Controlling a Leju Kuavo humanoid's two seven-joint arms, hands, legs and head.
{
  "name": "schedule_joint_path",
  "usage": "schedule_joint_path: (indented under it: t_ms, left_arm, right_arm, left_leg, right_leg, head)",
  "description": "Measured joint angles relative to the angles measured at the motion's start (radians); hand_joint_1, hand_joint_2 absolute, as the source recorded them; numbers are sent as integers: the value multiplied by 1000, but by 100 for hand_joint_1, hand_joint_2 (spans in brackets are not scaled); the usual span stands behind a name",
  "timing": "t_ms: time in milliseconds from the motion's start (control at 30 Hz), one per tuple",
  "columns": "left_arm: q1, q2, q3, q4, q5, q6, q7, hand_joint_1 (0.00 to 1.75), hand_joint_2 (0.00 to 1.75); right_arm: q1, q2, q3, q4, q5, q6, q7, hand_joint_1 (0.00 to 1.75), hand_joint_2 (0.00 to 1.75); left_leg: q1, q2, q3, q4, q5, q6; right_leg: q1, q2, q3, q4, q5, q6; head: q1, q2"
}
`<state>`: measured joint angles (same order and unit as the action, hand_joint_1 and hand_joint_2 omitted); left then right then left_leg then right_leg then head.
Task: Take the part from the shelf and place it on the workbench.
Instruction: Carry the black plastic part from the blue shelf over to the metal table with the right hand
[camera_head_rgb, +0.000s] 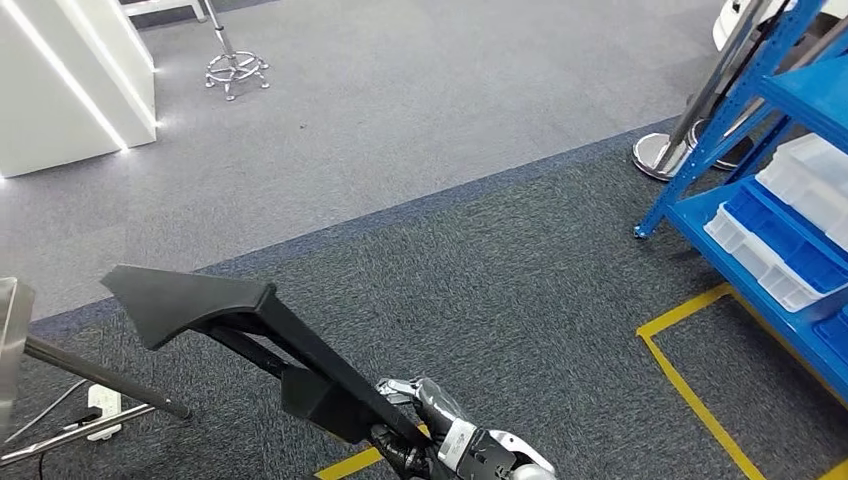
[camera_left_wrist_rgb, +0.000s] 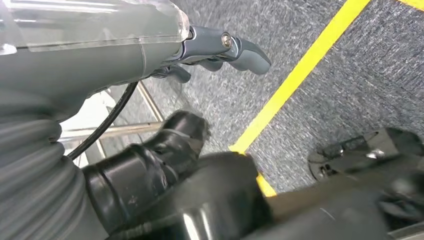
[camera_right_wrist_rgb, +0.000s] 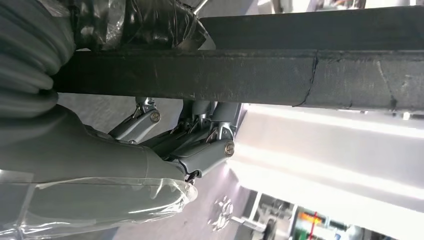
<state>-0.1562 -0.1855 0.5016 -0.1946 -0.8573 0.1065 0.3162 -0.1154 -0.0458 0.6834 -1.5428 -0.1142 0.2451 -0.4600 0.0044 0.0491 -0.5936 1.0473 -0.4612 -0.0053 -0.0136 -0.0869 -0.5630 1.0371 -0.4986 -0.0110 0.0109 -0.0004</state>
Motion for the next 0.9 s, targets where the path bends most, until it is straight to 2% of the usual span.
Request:
schedule_joint_path:
  t_ms: [33,100,133,167,200,233,267,300,333,367,400,433,467,500,533,567,600,633,700,733,767,800,833,867,900]
  left_arm:
    - [-1,0,1,0,2,3,1,0,175]
    - [-1,-1,4,0,5,10,3,0,175]
    - [-1,-2,6,0,6,12,5,0,175]
    - [-1,-3,8,0,7,14,6,0,175]
    - [-2,-4,11,0,7,16,7,0,175]
    - [-3,-6,14,0,9,17,8,0,175]
    - [-5,-8,17,0,11,19,8,0,175]
    - [-5,-9,21,0,13,22,8,0,175]
    - [-5,-11,24,0,16,24,9,0,175]
    - [-5,-12,27,0,20,25,10,0,175]
    - [-5,-13,30,0,22,27,10,0,175]
    - [-5,-15,33,0,25,27,10,0,175]
    - [-5,-18,35,0,27,28,11,0,175]
    - [-6,-21,38,0,28,29,11,0,175]
    - [-6,-23,42,0,31,29,11,0,175]
    - [-7,-25,46,0,32,30,11,0,175]
    - [-7,-25,49,0,34,31,11,0,175]
    - [-6,-26,52,0,36,32,12,0,175]
    - [-8,-25,56,0,39,34,12,0,175]
    - [-9,-26,58,0,41,37,12,0,175]
    - [-11,-25,61,0,44,40,11,0,175]
    - [-13,-25,65,0,46,45,10,0,175]
    - [-15,-25,70,0,49,49,9,0,175]
    - [-16,-25,74,0,52,52,9,0,175]
    - [-16,-25,77,0,55,55,8,0,175]
  right_arm:
    - [-7,3,1,3,-3,4,0,171,175]
    - [-22,10,4,10,-9,13,1,171,175]
    - [-29,14,6,15,-12,17,1,171,175]
    - [-36,18,8,19,-15,21,1,171,175]
    - [-42,21,11,22,-17,24,2,171,175]
    - [-46,22,14,27,-20,28,2,171,175]
    - [-49,23,16,32,-22,32,2,171,175]
    - [-50,23,18,38,-25,37,3,171,175]
    - [-52,24,20,44,-28,41,3,171,175]
    - [-53,26,21,51,-31,45,4,171,175]
    - [-57,29,23,56,-34,49,4,171,175]
    - [-62,32,24,62,-36,53,4,171,175]
    - [-69,36,26,67,-38,56,4,171,175]
    - [-75,39,28,71,-40,59,4,171,175]
    - [-81,41,30,76,-42,62,4,171,175]
    - [-85,45,31,80,-43,65,4,171,175]
    - [-89,49,33,84,-45,67,4,171,175]
    - [-93,54,34,87,-45,68,4,171,175]
    - [-102,64,38,93,-47,69,4,171,175]
    - [-104,67,39,95,-48,69,3,171,175]
    - [-105,69,40,98,-48,69,3,171,175]
    - [-106,69,41,102,-49,70,3,171,175]
    - [-106,70,42,105,-49,70,4,171,175]
    - [-106,70,43,109,-49,70,4,171,175]
    - [-107,71,44,112,-49,70,4,171,175]
  left_leg:
    - [-3,6,7,-18,0,6]
    - [-3,-13,4,-21,3,21]
    - [-1,-22,4,-25,6,27]
    - [1,-31,4,-28,10,34]
    - [3,-39,5,-32,13,40]
    - [3,-48,4,-33,15,44]
    - [2,-58,3,-33,16,47]
    - [1,-70,1,-32,17,48]
    - [0,-83,1,-31,17,48]
    - [-2,-97,1,-29,17,48]
    - [-3,-110,1,-27,17,48]
    - [-2,-123,0,-26,17,48]
    - [-4,-134,-2,-23,17,46]
    - [-3,-144,-6,-21,18,42]
    - [-1,-154,-11,-21,19,37]
    - [2,-164,-15,-21,21,30]
    - [4,-174,-19,-22,23,23]
    - [4,-168,-21,-19,23,17]
    - [0,-125,-40,23,-3,8]
    - [0,-96,-62,74,-30,3]
    - [1,-78,-93,137,-61,-1]
    - [4,-70,-123,198,-85,-5]
    - [6,-66,-142,238,-95,-9]
    - [9,-62,-143,242,-86,-12]
    - [11,-56,-124,207,-61,-14]
  right_leg:
    - [4,-8,1,0,-1,5]
    - [7,-24,3,-2,-1,15]
    - [6,-18,3,2,-6,21]
    - [3,0,-3,19,-20,25]
    - [1,25,-20,57,-44,29]
    - [-1,53,-45,115,-76,31]
    - [-1,70,-78,182,-107,31]
    - [0,78,-108,241,-127,31]
    - [0,81,-126,272,-128,30]
    - [1,84,-125,264,-108,27]
    - [1,89,-108,220,-73,23]
    - [1,107,-80,153,-33,18]
    - [0,134,-54,87,-3,12]
    - [0,156,-36,40,14,8]
    - [1,173,-27,14,20,6]
    - [3,175,-26,6,18,5]
    - [2,164,-24,2,20,3]
    - [1,153,-20,-3,22,0]
    - [-5,126,-10,-14,25,-11]
    - [-5,111,-6,-16,24,-15]
    - [-4,96,-4,-16,22,-18]
    - [-4,80,-4,-16,20,-19]
    - [-4,64,-3,-15,18,-19]
    - [-4,50,-2,-14,16,-17]
    - [-5,37,0,-13,13,-15]
  head:
    - [0,0]
    - [1,0]
    - [1,0]
    - [1,0]
    - [2,0]
    - [2,0]
    - [2,0]
    - [2,0]
    - [2,0]
    - [3,0]
    - [2,0]
    - [3,0]
    - [2,0]
    - [2,0]
    - [2,0]
    - [2,0]
    - [3,0]
    - [2,0]
    - [-2,0]
    - [-5,0]
    - [-7,0]
    - [-7,0]
    - [-7,0]
    - [-7,0]
    - [-7,0]
